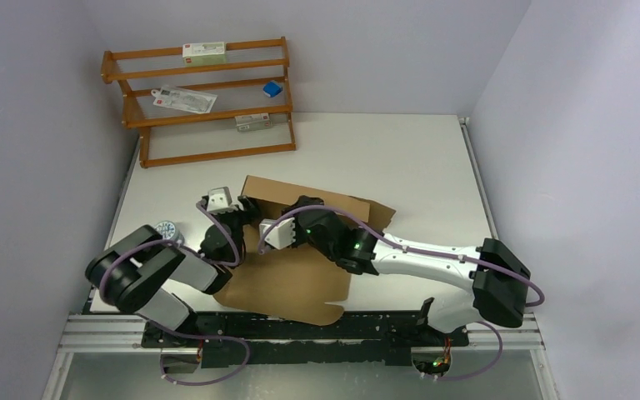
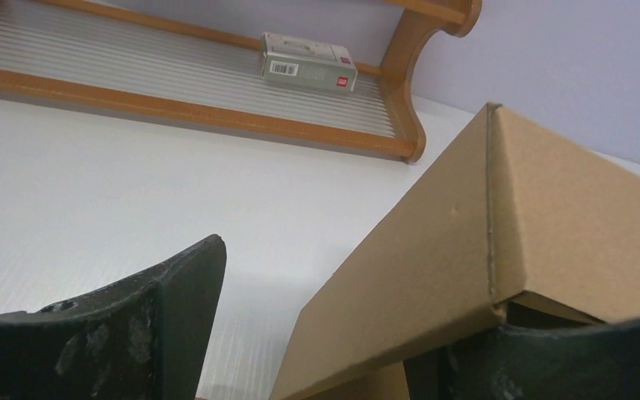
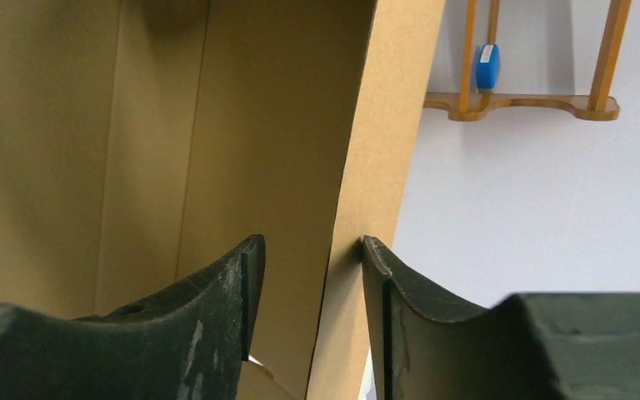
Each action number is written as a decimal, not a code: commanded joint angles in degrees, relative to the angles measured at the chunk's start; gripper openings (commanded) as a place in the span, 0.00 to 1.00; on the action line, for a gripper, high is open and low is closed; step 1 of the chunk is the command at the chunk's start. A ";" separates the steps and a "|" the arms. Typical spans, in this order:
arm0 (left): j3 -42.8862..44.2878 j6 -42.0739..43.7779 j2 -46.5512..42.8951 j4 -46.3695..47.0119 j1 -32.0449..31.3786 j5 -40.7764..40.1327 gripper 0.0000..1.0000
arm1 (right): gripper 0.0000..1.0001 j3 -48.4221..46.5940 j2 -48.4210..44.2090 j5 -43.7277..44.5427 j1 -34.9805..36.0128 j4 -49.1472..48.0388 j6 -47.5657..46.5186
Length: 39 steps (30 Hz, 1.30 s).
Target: Fold the paper box
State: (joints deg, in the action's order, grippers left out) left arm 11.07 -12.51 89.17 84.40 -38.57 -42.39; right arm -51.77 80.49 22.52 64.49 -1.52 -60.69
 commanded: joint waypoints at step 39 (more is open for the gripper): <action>7.56 -11.48 -31.54 -65.38 15.84 34.24 0.95 | 0.83 3.76 -18.25 22.14 -3.62 13.28 49.96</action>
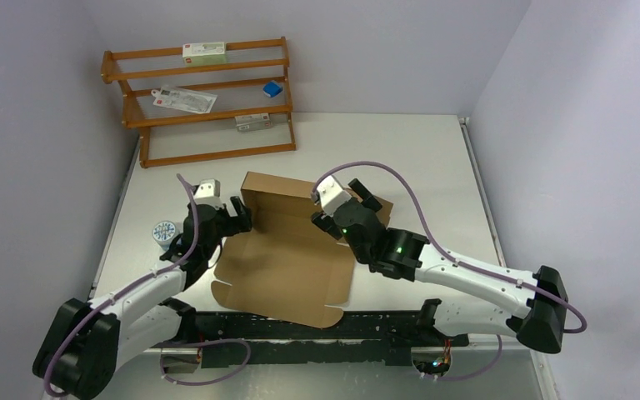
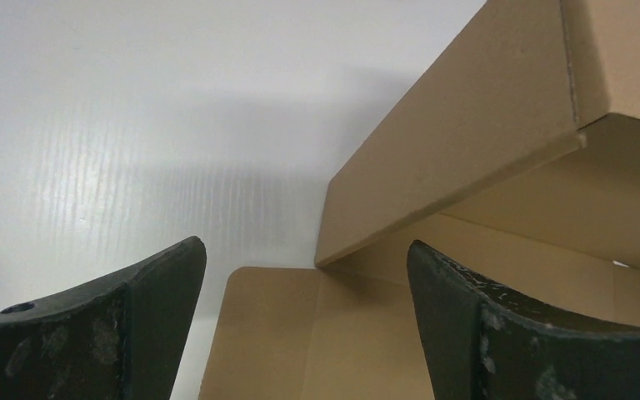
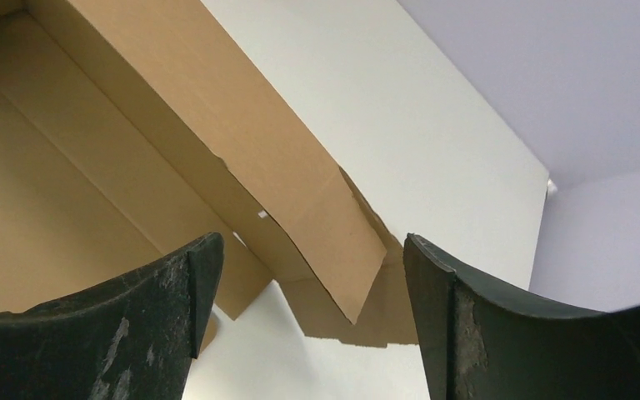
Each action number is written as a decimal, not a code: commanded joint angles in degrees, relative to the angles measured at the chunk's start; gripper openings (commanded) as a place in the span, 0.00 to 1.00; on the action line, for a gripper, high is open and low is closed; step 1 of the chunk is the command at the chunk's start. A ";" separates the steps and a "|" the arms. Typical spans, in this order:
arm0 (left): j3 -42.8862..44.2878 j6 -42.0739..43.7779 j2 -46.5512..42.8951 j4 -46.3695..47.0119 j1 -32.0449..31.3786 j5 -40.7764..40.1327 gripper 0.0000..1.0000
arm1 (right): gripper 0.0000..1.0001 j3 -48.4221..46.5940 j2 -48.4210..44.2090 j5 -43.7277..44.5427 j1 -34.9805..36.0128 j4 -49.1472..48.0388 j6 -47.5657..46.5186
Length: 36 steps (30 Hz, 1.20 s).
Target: Fold the paper box
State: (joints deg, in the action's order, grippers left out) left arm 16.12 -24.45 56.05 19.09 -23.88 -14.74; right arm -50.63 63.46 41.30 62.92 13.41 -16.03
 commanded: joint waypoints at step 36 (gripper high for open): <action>1.97 4.38 7.92 12.85 1.29 22.82 0.90 | 0.23 23.65 0.33 -13.58 -11.48 -37.62 21.84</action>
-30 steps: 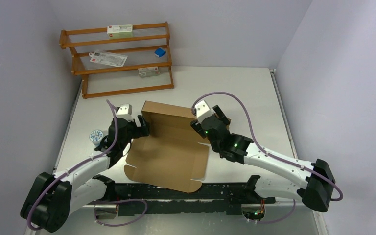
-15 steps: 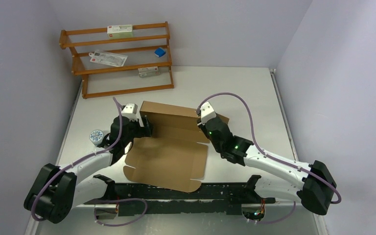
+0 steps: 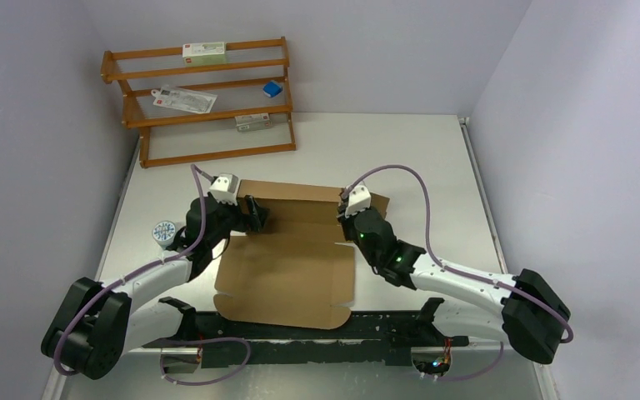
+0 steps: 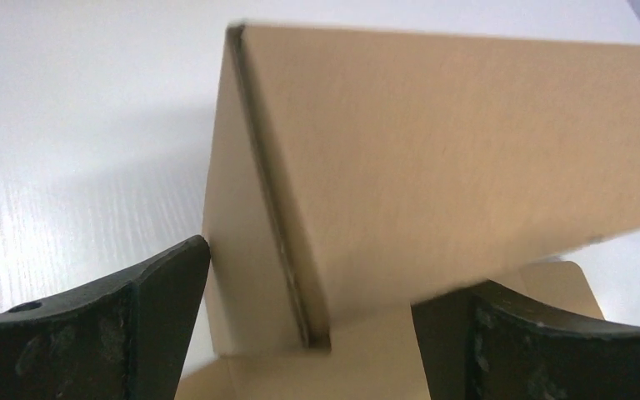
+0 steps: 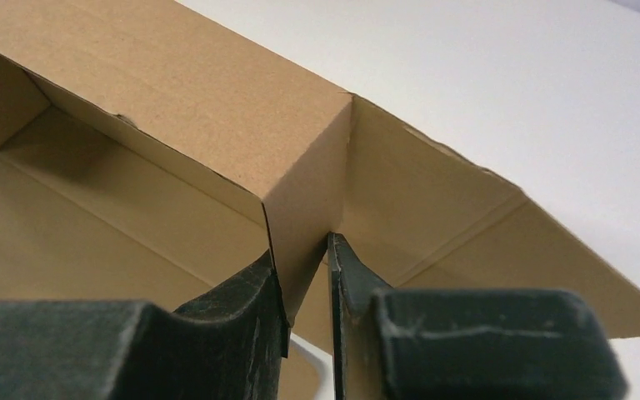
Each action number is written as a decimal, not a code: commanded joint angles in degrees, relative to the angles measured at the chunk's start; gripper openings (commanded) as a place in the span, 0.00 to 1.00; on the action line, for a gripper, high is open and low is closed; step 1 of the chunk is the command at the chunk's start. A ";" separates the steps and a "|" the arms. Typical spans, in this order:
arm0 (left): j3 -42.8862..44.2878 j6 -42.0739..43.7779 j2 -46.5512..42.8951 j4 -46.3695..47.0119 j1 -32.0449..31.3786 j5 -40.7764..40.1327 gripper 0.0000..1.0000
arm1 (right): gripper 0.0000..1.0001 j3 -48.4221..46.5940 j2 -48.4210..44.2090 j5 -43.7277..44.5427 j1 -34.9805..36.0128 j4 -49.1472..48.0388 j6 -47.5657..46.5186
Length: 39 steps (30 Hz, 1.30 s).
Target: Fold the paper box
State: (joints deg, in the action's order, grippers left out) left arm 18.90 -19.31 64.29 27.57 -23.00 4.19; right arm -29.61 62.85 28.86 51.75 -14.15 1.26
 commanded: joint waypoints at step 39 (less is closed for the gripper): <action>-3.70 -4.54 -3.60 1.81 0.39 -5.71 0.88 | 0.75 17.70 -10.35 -8.98 -8.84 -11.19 26.29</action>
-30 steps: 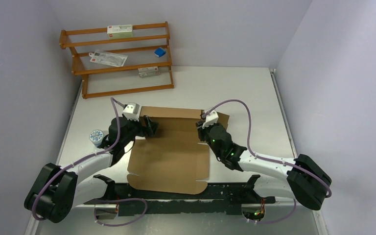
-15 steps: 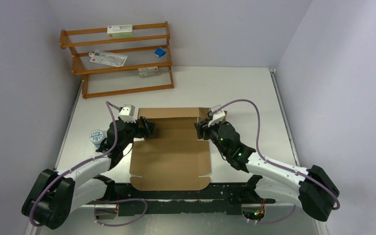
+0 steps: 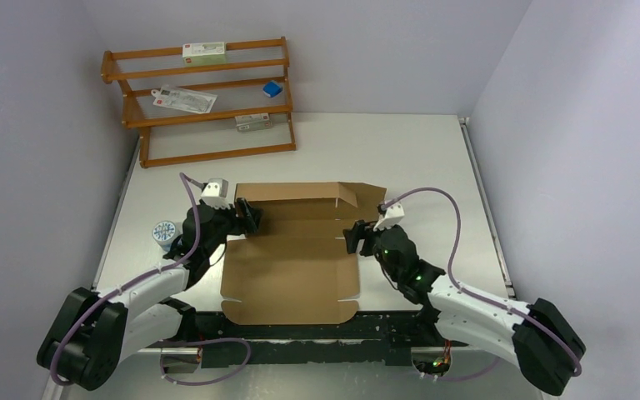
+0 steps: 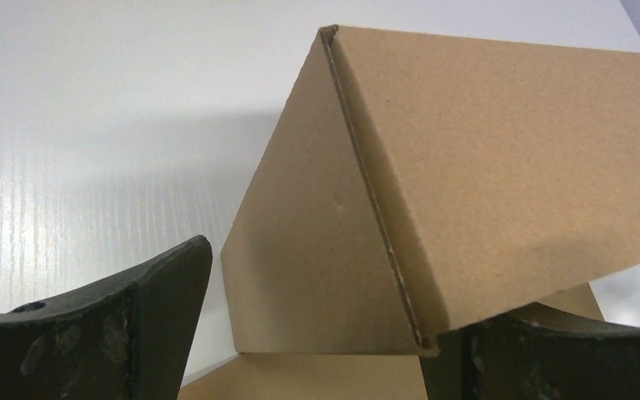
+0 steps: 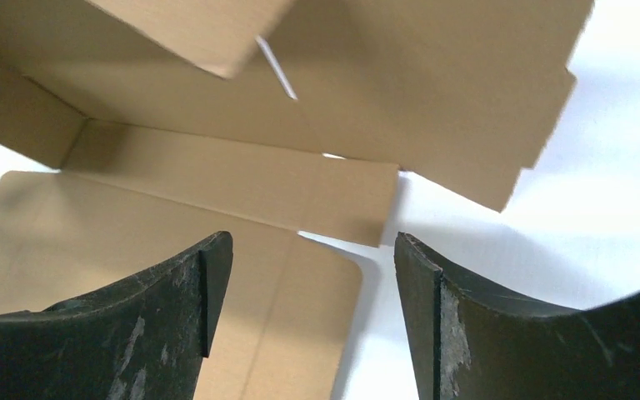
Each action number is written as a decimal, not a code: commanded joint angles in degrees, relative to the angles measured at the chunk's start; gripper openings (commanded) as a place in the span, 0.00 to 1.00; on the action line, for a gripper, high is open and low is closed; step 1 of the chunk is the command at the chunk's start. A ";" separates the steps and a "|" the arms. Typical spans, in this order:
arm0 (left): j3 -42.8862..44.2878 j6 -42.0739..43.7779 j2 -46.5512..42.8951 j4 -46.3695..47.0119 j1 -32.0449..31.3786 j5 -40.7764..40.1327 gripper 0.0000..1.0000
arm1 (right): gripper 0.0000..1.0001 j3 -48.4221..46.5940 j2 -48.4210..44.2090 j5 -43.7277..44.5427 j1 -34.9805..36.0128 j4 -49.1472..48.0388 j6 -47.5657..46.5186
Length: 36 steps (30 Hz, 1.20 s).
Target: Fold the paper box
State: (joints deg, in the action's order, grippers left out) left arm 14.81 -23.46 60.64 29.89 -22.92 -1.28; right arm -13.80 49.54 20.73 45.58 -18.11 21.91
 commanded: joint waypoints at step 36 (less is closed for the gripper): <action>0.83 0.28 0.66 0.43 0.33 3.02 0.87 | 0.21 4.37 36.61 -11.09 -6.70 -44.14 3.75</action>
State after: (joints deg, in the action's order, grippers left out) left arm 14.81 -23.35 60.88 29.02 -22.85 -0.91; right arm -7.57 87.53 11.94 39.05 -60.64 31.00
